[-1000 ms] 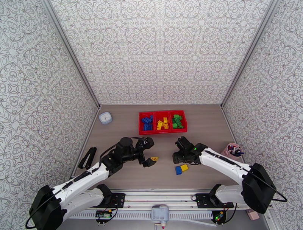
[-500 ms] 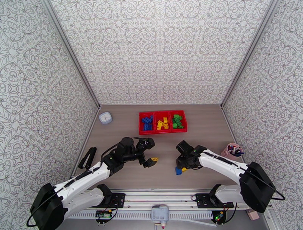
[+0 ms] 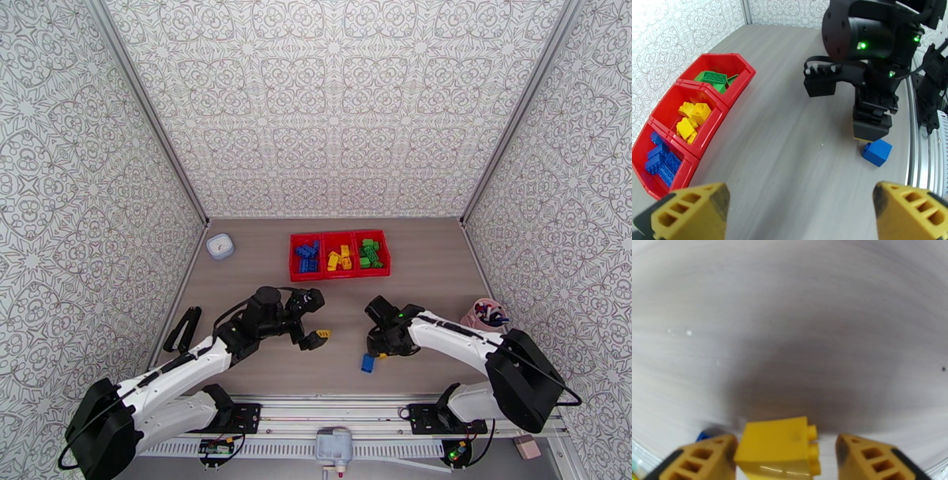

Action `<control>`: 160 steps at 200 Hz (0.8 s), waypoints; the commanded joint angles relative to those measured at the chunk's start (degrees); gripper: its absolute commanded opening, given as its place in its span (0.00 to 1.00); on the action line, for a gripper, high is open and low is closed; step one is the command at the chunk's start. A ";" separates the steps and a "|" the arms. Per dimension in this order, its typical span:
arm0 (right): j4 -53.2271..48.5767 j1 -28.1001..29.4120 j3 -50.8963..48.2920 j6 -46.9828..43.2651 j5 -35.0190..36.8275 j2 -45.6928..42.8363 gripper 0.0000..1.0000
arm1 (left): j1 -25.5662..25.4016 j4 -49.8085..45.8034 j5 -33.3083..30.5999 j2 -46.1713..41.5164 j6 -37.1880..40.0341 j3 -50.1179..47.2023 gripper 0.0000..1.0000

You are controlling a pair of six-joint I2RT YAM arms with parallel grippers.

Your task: Sort the legos into containers by color

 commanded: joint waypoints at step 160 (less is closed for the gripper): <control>5.33 0.12 9.42 -3.32 7.79 -1.15 0.39 | -0.48 3.95 -2.72 -1.81 -2.11 -2.64 1.00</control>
